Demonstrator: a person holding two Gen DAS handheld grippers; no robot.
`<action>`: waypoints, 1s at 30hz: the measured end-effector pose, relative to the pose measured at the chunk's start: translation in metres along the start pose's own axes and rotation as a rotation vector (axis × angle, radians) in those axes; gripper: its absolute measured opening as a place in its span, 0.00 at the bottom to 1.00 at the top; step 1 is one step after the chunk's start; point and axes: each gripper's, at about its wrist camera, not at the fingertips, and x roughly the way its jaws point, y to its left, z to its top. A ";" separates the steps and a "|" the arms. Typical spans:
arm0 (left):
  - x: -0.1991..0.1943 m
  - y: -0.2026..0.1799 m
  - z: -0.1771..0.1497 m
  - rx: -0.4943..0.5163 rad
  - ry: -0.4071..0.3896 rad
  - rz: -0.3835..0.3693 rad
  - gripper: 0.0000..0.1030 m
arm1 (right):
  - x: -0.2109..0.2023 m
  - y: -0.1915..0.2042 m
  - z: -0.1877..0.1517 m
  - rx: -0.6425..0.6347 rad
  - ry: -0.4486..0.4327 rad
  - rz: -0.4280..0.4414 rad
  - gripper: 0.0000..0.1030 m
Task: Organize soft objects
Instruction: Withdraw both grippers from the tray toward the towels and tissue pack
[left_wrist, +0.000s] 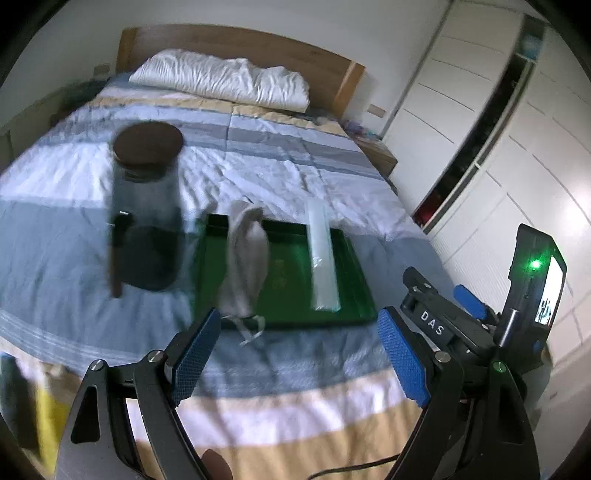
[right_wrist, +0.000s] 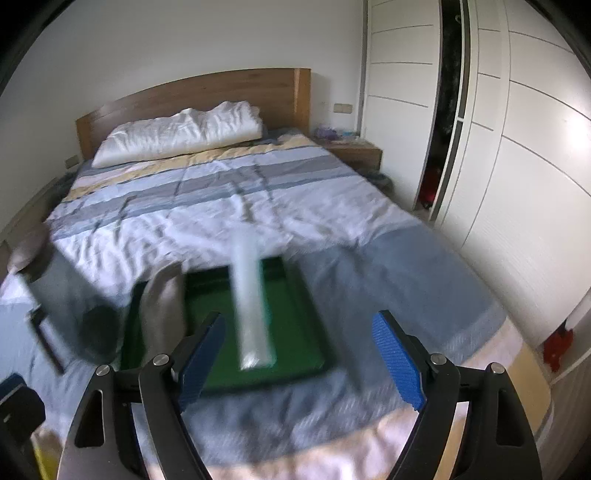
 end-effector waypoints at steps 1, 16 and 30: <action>-0.011 0.005 -0.003 0.012 -0.007 0.001 0.80 | -0.012 0.003 -0.004 0.002 0.001 0.006 0.80; -0.110 0.173 -0.067 -0.006 0.027 0.294 0.80 | -0.113 0.117 -0.062 -0.111 0.148 0.252 0.80; -0.102 0.288 -0.148 0.001 0.148 0.448 0.80 | -0.111 0.208 -0.140 -0.252 0.352 0.312 0.80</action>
